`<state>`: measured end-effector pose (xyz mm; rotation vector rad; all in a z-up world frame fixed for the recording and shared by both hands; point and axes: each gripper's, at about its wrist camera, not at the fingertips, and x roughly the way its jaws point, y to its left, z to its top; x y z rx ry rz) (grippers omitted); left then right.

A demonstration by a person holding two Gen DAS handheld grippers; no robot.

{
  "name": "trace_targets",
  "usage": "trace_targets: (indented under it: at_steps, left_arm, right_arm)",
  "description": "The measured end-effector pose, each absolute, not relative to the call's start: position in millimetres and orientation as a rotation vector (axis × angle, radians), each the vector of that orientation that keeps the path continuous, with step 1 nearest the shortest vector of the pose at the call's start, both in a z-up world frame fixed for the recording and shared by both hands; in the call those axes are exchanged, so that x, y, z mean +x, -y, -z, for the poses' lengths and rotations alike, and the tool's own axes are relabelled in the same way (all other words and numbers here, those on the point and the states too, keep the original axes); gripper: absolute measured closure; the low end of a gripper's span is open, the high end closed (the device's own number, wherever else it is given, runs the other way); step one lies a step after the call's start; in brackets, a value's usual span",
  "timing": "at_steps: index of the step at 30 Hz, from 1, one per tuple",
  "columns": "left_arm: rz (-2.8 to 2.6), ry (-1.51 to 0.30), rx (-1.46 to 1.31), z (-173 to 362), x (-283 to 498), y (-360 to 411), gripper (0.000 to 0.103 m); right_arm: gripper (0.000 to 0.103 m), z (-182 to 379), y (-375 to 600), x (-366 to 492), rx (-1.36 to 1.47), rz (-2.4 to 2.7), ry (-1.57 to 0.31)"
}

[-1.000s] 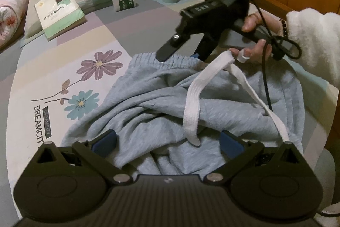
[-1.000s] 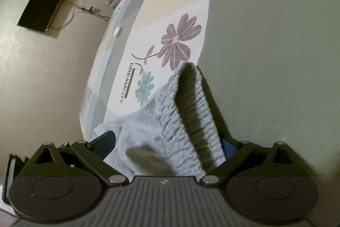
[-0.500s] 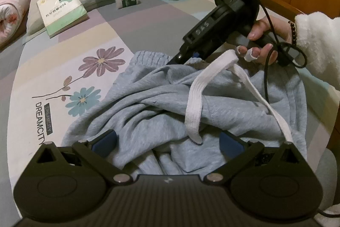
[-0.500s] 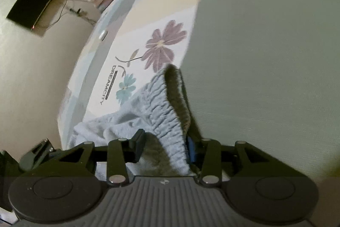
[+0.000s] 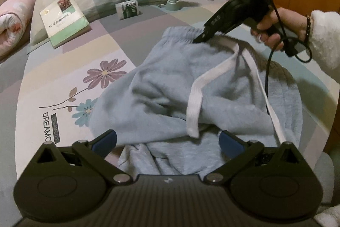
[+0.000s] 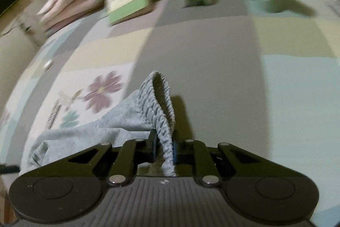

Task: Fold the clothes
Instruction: 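Lift the waistband with the right gripper and pull it away to spread the pants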

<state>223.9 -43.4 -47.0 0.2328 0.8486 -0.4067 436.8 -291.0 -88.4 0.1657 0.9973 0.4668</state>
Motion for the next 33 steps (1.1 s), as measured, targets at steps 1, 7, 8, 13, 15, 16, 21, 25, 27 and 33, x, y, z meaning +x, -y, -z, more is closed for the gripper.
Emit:
trace_targets:
  at_steps: [1,7,8,13,15,16,21,25,27,33]
  left_arm:
    - [0.408,-0.848,0.234,47,224,44,0.001]
    - [0.409,-0.843,0.235,46,227,46,0.001]
    - [0.411,-0.843,0.236,46,227,46,0.001]
    - [0.419,-0.843,0.24,46,228,50,0.001]
    - [0.42,-0.842,0.242,46,228,51,0.001]
    - [0.422,-0.841,0.241,45,227,52,0.001]
    - [0.431,-0.831,0.243,41,224,55,0.001]
    - [0.445,-0.818,0.247,35,219,57,0.001]
    - [0.461,-0.809,0.249,32,216,59,0.001]
    - [0.504,-0.803,0.265,32,199,66,0.001]
  right_arm:
    - [0.087,87,299,437,0.164,-0.443,-0.992]
    - [0.087,87,337,433,0.129,-0.271,-0.974]
    - [0.087,88,340,433,0.13,-0.244,-0.974]
    - [0.088,92,374,428,0.141,-0.115,-0.975]
    - [0.088,97,387,426,0.132,-0.061,-0.987]
    - [0.087,99,394,425,0.147,-0.044,-0.99]
    - [0.08,100,420,409,0.261,-0.07,-0.989]
    - [0.074,77,429,375,0.325,-0.114,-0.949]
    - [0.067,68,434,352,0.357,-0.133,-0.942]
    - [0.057,73,445,260,0.465,-0.138,-0.945]
